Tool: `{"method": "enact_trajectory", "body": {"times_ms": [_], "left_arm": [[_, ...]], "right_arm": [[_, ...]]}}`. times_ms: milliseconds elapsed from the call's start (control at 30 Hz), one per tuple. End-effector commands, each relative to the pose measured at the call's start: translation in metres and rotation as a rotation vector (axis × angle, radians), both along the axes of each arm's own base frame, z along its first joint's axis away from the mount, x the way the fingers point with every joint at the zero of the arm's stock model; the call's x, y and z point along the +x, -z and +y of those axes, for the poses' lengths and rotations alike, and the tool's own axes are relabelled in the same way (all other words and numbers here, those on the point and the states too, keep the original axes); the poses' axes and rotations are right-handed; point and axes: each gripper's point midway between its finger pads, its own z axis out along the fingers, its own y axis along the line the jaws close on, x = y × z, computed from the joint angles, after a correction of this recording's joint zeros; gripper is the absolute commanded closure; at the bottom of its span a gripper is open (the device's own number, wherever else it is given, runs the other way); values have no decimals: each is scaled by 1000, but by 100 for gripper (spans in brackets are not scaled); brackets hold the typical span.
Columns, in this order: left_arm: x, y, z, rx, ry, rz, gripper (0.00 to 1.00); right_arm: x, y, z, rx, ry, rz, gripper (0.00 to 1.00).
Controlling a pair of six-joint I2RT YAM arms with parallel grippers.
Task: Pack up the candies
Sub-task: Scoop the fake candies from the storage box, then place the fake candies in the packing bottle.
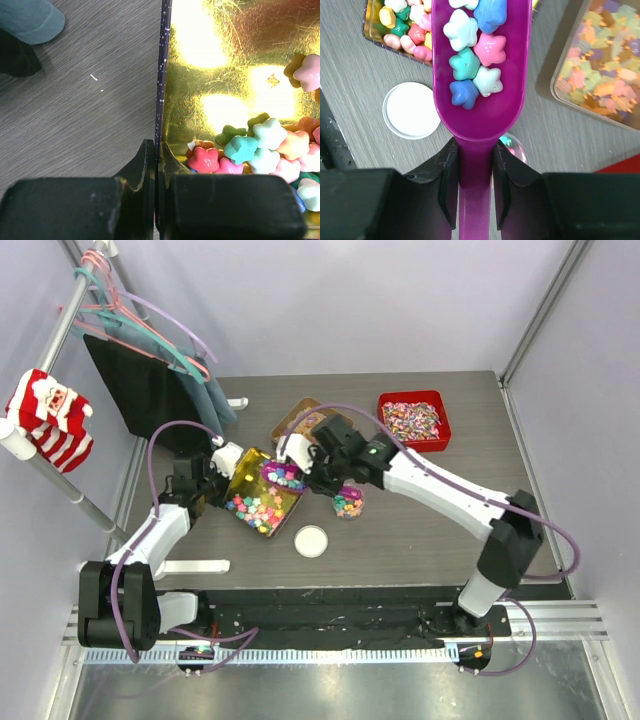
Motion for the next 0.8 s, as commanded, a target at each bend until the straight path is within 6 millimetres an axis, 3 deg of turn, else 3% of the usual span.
{"method": "enact_trajectory", "body": {"times_ms": [0, 67, 333, 567, 767], "left_arm": [[23, -32, -10, -50, 19, -128, 100], [23, -33, -10, -52, 18, -129, 100], [23, -30, -10, -49, 19, -121, 100], [23, -31, -10, -45, 16, -126, 100], [23, -31, -9, -45, 12, -124, 100]], "right_arm": [[-1, -47, -14, 133, -28, -84, 99], [4, -58, -31, 133, -18, -131, 99], [5, -48, -105, -25, 53, -180, 99], [-12, -19, -151, -224, 59, -140, 99], [-17, 6, -176, -370, 75, -103, 99]]}}
